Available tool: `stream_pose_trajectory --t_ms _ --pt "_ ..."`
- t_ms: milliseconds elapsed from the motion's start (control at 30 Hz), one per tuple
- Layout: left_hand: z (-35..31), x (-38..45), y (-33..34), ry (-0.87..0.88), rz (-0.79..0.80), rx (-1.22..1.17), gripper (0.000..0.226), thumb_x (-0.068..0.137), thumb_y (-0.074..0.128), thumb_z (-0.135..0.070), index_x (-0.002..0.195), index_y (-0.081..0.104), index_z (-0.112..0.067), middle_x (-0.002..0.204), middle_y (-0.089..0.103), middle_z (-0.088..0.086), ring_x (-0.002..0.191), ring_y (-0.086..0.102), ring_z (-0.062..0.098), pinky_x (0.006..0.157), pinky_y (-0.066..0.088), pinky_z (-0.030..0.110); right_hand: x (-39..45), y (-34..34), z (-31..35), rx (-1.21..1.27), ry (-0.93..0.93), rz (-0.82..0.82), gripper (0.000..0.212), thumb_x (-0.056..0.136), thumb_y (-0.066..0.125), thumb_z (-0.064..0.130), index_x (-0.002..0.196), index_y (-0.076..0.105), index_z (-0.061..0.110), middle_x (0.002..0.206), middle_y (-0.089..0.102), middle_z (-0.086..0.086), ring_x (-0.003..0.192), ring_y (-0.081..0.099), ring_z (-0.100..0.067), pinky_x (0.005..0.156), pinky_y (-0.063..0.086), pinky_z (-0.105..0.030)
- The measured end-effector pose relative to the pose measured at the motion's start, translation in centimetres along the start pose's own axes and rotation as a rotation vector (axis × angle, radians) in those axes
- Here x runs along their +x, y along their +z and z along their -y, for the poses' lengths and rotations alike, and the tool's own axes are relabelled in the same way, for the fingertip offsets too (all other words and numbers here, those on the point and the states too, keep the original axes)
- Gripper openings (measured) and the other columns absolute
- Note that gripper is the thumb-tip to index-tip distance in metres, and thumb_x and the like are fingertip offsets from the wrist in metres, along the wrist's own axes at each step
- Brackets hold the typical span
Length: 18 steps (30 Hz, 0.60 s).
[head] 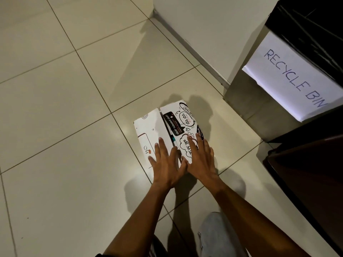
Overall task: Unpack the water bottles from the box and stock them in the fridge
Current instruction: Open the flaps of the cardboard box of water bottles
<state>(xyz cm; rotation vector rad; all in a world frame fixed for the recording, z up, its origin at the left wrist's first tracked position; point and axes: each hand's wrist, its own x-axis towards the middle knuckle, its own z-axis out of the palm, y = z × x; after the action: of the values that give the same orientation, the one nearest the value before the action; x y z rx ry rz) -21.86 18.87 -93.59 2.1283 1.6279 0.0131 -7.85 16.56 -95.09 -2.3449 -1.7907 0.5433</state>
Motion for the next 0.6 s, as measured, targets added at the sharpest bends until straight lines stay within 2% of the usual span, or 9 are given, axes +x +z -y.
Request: stream_pose_trajectory --t_ms 200,333,433,533,600 --pt "1.1 -1.7 -2.8 0.054 -0.140 0.029 0.049 0.095 0.044 -0.049 0.138 0.041 -0.024 0.162 0.010 0.009 0.149 0.009 0.031 0.114 0.018 0.063 -1.8 -1.7 0.5 0.101 -0.094 -0.221 0.053 0.095 0.056 0.031 0.144 0.044 0.015 0.150 0.041 -0.013 0.133 0.045 -0.030 0.100 0.049 -0.048" --pt "2.5 -3.2 -5.3 0.080 -0.230 -0.081 0.053 0.091 0.052 -0.039 0.140 0.042 -0.022 0.159 0.023 0.008 0.146 0.021 0.028 0.114 0.022 0.061 -2.4 -3.3 0.1 0.142 -0.146 -0.346 0.039 0.101 0.048 0.022 0.137 0.049 0.012 0.139 0.053 -0.011 0.114 0.061 -0.026 0.087 0.057 -0.037" --pt "4.2 -4.5 -6.5 0.103 -0.295 -0.187 0.054 0.089 0.058 -0.032 0.140 0.045 -0.018 0.158 0.030 0.008 0.140 0.034 0.028 0.113 0.032 0.051 -2.3 -4.4 -0.9 0.197 -0.124 -0.393 0.037 0.100 0.047 0.024 0.135 0.048 0.012 0.129 0.058 -0.010 0.099 0.066 -0.023 0.077 0.059 -0.031" --pt "6.2 -5.5 -7.2 0.110 -0.364 -0.259 0.045 0.090 0.061 -0.024 0.133 0.054 -0.014 0.155 0.035 0.007 0.138 0.041 0.025 0.108 0.042 0.036 -1.8 -5.1 -2.6 0.266 -0.075 -0.435 0.041 0.097 0.052 0.021 0.138 0.044 0.015 0.127 0.057 -0.011 0.098 0.065 -0.024 0.074 0.052 -0.024" --pt "7.6 -5.9 -7.5 0.088 -0.407 -0.280 0.040 0.088 0.062 -0.016 0.128 0.058 -0.010 0.152 0.041 0.007 0.134 0.046 0.023 0.102 0.042 0.027 -1.3 -5.5 -4.2 0.257 -0.014 -0.417 0.044 0.098 0.051 0.018 0.140 0.039 0.020 0.129 0.053 -0.011 0.100 0.062 -0.023 0.075 0.048 -0.024"
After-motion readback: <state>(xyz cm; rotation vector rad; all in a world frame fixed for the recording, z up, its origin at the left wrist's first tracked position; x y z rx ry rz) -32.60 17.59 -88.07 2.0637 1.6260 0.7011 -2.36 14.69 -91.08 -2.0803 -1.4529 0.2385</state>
